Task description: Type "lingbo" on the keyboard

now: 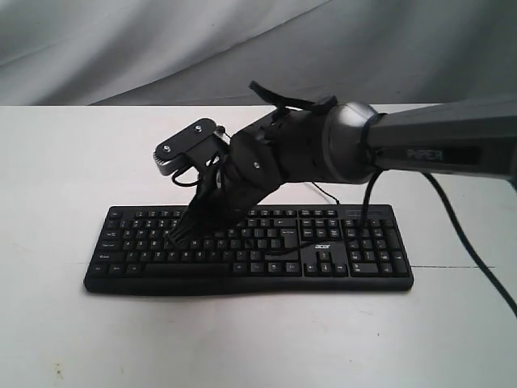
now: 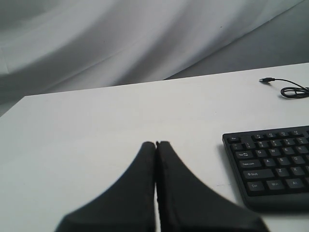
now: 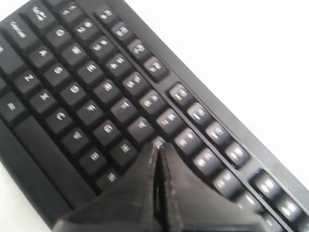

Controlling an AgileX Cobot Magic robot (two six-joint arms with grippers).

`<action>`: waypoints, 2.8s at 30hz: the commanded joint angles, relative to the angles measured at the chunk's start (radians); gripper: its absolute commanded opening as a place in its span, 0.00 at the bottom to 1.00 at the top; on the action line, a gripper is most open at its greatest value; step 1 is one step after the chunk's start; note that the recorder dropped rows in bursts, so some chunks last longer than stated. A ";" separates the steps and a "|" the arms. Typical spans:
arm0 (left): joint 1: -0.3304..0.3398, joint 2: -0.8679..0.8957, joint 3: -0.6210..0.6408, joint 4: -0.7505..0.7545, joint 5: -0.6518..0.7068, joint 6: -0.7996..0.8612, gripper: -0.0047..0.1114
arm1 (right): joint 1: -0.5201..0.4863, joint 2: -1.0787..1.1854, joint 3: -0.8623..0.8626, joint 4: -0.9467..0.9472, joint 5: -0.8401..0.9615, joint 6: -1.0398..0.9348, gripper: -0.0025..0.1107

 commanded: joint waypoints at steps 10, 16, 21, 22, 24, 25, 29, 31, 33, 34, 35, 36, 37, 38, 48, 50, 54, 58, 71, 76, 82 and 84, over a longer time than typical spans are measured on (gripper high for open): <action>-0.007 -0.004 0.005 -0.002 -0.010 -0.004 0.04 | -0.060 -0.025 0.103 0.000 -0.080 0.002 0.02; -0.007 -0.004 0.005 -0.002 -0.010 -0.004 0.04 | -0.060 0.006 0.101 0.008 -0.107 0.002 0.02; -0.007 -0.004 0.005 -0.002 -0.010 -0.004 0.04 | -0.058 0.014 0.101 0.011 -0.117 0.002 0.02; -0.007 -0.004 0.005 -0.002 -0.010 -0.004 0.04 | -0.058 0.014 0.101 0.011 -0.122 0.002 0.02; -0.007 -0.004 0.005 -0.002 -0.010 -0.004 0.04 | -0.058 0.014 0.101 0.011 -0.126 0.002 0.02; -0.007 -0.004 0.005 -0.002 -0.010 -0.004 0.04 | -0.058 0.014 0.101 0.011 -0.130 0.002 0.02; -0.007 -0.004 0.005 -0.002 -0.010 -0.004 0.04 | -0.058 0.014 0.101 0.011 -0.144 0.002 0.02; -0.007 -0.004 0.005 -0.002 -0.010 -0.004 0.04 | -0.058 0.014 0.101 0.011 -0.148 0.002 0.02; -0.007 -0.004 0.005 -0.002 -0.010 -0.004 0.04 | -0.058 0.016 0.101 0.011 -0.148 0.002 0.02; -0.007 -0.004 0.005 -0.002 -0.010 -0.004 0.04 | -0.058 0.016 0.101 0.009 -0.148 0.002 0.02; -0.007 -0.004 0.005 -0.002 -0.010 -0.004 0.04 | -0.058 0.016 0.101 0.007 -0.148 0.002 0.02; -0.007 -0.004 0.005 -0.002 -0.010 -0.004 0.04 | -0.058 0.023 0.101 0.007 -0.148 0.002 0.02; -0.007 -0.004 0.005 -0.002 -0.010 -0.004 0.04 | -0.058 0.032 0.101 0.007 -0.146 0.002 0.02; -0.007 -0.004 0.005 -0.002 -0.010 -0.004 0.04 | -0.058 0.038 0.101 0.007 -0.146 0.002 0.02; -0.007 -0.004 0.005 -0.002 -0.010 -0.004 0.04 | -0.058 0.012 0.101 0.000 -0.130 -0.001 0.02; -0.007 -0.004 0.005 -0.002 -0.010 -0.004 0.04 | -0.058 -0.029 0.101 -0.017 -0.116 0.002 0.02; -0.007 -0.004 0.005 -0.002 -0.010 -0.004 0.04 | -0.058 -0.088 0.109 -0.019 -0.093 0.002 0.02; -0.007 -0.004 0.005 -0.002 -0.010 -0.004 0.04 | -0.060 -0.190 0.178 -0.019 -0.117 0.002 0.02; -0.007 -0.004 0.005 -0.002 -0.010 -0.004 0.04 | -0.058 -0.822 0.601 -0.015 -0.130 0.021 0.02; -0.007 -0.004 0.005 -0.002 -0.010 -0.004 0.04 | -0.058 -1.064 0.752 -0.015 -0.141 0.021 0.02; -0.007 -0.004 0.005 -0.002 -0.010 -0.004 0.04 | -0.058 -1.232 0.850 -0.015 -0.139 0.021 0.02; -0.007 -0.004 0.005 -0.002 -0.010 -0.004 0.04 | -0.058 -1.254 0.860 -0.015 -0.139 0.021 0.02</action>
